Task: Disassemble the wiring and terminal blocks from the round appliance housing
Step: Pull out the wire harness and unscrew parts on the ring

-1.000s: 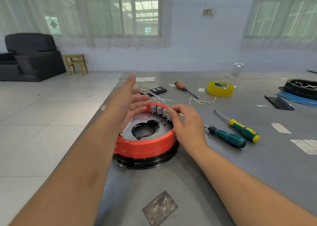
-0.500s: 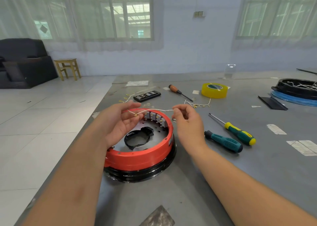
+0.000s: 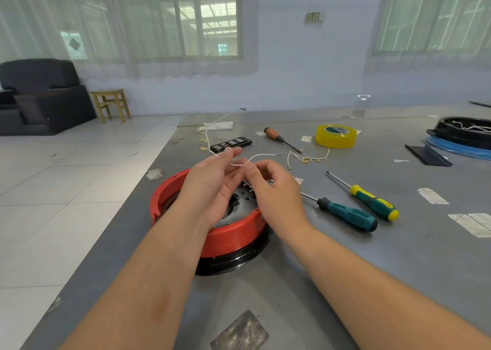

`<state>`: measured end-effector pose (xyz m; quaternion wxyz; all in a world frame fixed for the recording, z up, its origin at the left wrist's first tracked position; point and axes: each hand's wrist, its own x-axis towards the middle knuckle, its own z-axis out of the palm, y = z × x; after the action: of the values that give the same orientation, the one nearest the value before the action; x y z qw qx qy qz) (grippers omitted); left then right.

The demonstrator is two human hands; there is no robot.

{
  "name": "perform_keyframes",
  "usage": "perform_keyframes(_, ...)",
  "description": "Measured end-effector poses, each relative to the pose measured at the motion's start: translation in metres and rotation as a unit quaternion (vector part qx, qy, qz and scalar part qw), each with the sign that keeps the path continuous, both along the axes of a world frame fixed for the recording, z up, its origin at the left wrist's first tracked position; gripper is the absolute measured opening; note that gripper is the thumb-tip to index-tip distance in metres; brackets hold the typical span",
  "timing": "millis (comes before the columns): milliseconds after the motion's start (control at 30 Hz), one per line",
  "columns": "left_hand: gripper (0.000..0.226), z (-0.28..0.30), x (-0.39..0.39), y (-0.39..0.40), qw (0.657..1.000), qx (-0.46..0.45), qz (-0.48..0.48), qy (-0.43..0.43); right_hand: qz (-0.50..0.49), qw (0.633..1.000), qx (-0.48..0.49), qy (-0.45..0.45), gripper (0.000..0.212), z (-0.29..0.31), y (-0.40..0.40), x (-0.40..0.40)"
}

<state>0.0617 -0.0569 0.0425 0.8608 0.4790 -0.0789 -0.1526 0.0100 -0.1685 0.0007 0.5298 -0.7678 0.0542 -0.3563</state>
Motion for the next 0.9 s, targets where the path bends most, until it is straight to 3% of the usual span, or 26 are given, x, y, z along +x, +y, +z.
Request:
perform_keyframes(100,0.022,-0.003,-0.003,-0.004,1.0,0.007,-0.015,0.005,0.004,0.999,0.047,-0.001,0.025,0.0,-0.005,0.002)
perform_keyframes(300,0.026,0.002,-0.007,-0.001,0.999,0.02,-0.036,0.025,0.017,0.998,0.053,0.016,0.018,0.001,-0.006,0.003)
perform_keyframes(467,0.026,0.002,-0.009,-0.003,0.993,0.106,-0.04,0.028,0.047,0.991,0.119,0.023,0.015,0.006,-0.009,0.002)
perform_keyframes(667,0.024,0.005,-0.009,0.002,0.993,0.053,-0.06,0.084,0.089,0.974,0.202,0.044,0.012,0.017,-0.023,0.001)
perform_keyframes(800,0.011,0.012,-0.001,0.016,0.996,-0.005,-0.003,0.091,0.098,0.973,0.192,0.084,0.013,0.021,-0.035,-0.002)
perform_keyframes(900,0.008,0.013,0.005,0.027,0.997,0.039,0.007,0.061,0.12,0.972,0.158,0.128,0.019,0.022,-0.044,-0.003)
